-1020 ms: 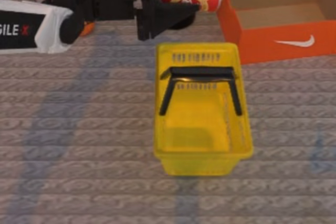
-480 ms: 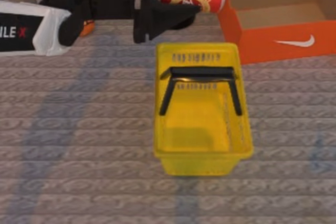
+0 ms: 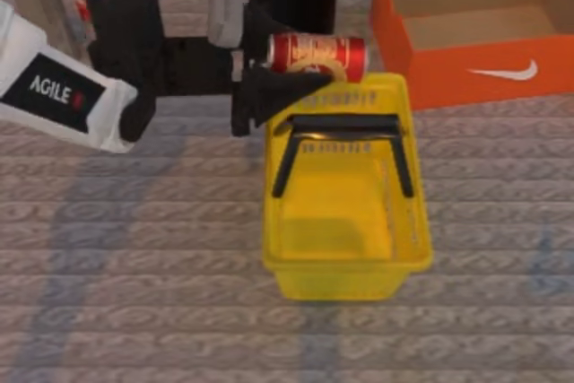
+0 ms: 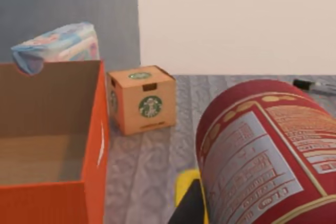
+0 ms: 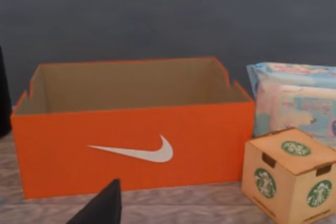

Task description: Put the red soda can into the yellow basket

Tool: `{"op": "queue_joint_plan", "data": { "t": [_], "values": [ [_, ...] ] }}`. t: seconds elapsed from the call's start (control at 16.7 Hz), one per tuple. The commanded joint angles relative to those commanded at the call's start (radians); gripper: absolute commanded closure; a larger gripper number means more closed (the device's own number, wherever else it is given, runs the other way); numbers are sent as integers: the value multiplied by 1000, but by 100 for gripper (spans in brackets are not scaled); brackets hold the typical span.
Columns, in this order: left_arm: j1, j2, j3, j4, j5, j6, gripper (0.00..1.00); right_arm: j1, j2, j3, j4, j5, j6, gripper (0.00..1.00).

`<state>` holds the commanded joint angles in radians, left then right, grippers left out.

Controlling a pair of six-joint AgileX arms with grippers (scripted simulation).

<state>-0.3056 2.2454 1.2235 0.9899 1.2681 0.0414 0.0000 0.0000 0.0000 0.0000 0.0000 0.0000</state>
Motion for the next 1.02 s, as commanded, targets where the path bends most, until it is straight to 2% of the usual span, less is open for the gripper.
{"op": "queue_joint_plan", "data": {
  "t": [0.36,1.02],
  "values": [
    [3,32,-16,41,-1,0,100,0,0,0,0,0,0,0],
    [3,32,-16,41,-1,0,17,0,0,0,0,0,0,0]
  ]
}}
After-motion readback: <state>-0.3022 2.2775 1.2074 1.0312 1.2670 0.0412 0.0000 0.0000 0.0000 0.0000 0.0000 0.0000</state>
